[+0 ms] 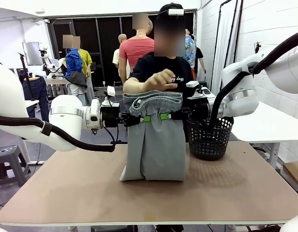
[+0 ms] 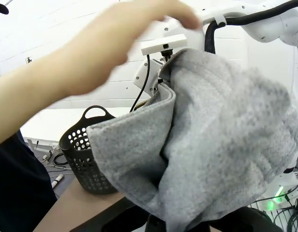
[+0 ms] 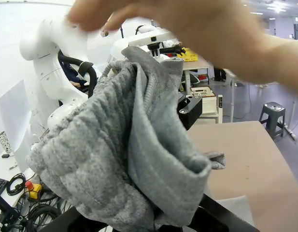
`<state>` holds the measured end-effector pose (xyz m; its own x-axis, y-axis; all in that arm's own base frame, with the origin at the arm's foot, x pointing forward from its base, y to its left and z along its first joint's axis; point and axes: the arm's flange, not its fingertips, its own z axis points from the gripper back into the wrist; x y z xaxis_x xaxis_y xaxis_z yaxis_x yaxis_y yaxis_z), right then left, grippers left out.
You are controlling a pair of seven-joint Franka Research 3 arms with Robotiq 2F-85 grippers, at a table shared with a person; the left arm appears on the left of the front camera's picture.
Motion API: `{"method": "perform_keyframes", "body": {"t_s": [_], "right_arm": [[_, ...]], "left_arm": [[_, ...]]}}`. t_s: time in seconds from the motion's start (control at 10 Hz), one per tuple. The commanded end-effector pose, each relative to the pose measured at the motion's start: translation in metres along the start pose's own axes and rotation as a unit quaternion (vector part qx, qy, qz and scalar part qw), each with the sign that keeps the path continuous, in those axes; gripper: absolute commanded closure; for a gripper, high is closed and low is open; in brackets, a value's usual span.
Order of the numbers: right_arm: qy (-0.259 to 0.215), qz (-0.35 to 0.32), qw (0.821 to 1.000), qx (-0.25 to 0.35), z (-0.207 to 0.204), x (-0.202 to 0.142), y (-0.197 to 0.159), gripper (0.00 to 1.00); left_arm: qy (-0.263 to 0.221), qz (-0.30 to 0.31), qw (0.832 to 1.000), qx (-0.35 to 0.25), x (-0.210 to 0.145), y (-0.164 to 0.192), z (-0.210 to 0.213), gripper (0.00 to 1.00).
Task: Fold the training pants.
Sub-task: Fold the Training pants in half.
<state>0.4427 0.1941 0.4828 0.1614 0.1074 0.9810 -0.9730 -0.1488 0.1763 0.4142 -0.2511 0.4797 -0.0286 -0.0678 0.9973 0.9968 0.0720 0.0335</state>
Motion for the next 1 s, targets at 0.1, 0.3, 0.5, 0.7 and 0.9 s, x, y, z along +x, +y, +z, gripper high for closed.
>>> {"method": "perform_keyframes", "body": {"t_s": [0.1,0.3,0.5,0.7,0.9], "right_arm": [[-0.011,-0.005,1.0,-0.003,-0.0016,-0.0001,0.0019,1.0],[-0.011,-0.005,1.0,-0.003,-0.0016,-0.0001,0.0019,1.0],[-0.011,-0.005,1.0,-0.003,-0.0016,-0.0001,0.0019,1.0],[-0.011,-0.005,1.0,-0.003,-0.0016,-0.0001,0.0019,1.0],[-0.011,-0.005,1.0,-0.003,-0.0016,-0.0001,0.0019,1.0]], "left_arm": [[-0.004,-0.01,1.0,0.005,0.0033,0.0002,-0.0004,1.0],[-0.004,-0.01,1.0,0.005,0.0033,0.0002,-0.0004,1.0],[-0.004,-0.01,1.0,0.005,0.0033,0.0002,-0.0004,1.0],[-0.004,-0.01,1.0,0.005,0.0033,0.0002,-0.0004,1.0],[-0.004,-0.01,1.0,0.005,0.0033,0.0002,-0.0004,1.0]]}}
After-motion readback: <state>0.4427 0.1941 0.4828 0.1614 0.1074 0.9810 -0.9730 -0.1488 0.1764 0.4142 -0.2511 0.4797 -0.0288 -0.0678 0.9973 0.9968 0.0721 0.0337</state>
